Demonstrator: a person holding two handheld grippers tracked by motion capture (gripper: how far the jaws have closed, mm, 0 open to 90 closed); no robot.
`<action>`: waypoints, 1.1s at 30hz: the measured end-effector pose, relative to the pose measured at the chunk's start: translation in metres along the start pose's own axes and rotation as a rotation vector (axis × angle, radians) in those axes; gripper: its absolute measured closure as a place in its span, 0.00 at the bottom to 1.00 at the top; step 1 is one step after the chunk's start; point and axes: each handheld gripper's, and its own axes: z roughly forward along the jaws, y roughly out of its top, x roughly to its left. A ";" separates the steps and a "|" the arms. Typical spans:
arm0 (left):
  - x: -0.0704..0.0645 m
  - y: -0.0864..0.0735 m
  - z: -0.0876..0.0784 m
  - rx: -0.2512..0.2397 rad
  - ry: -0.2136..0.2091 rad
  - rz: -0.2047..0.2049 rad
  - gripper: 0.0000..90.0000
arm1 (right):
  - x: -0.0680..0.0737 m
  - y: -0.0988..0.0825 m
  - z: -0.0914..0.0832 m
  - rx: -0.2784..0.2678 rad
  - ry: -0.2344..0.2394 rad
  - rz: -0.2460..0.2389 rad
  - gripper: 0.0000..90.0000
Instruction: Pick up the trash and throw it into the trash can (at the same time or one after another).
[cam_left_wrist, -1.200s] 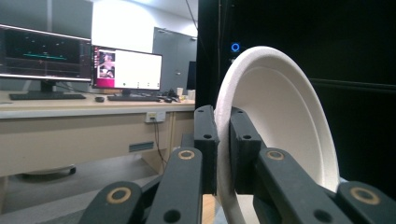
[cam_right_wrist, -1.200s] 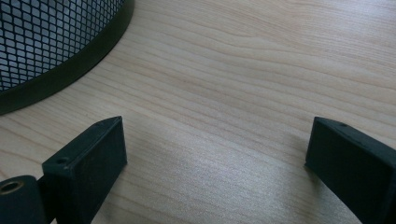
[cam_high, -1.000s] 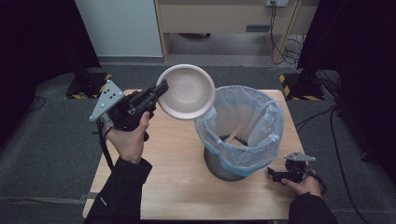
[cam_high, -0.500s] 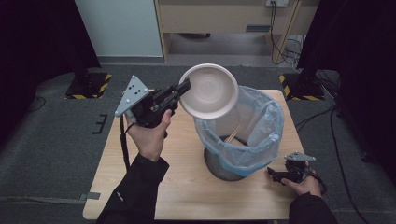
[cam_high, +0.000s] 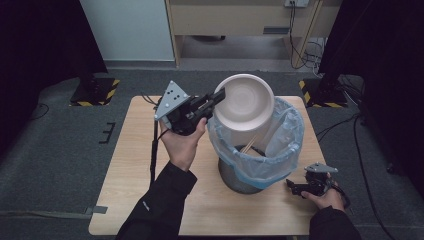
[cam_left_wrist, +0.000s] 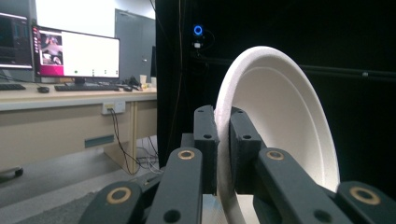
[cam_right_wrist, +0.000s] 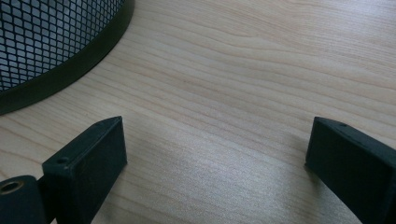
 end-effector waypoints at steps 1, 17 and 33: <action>-0.001 -0.002 0.003 0.006 -0.004 -0.001 0.93 | 0.000 0.000 0.000 0.000 0.000 0.000 0.06; -0.007 -0.028 0.027 0.084 -0.087 -0.009 0.74 | 0.000 0.000 0.000 0.000 0.000 0.000 0.06; 0.045 -0.068 -0.065 0.176 0.114 -0.052 0.37 | 0.000 0.000 0.000 0.002 0.002 -0.004 0.06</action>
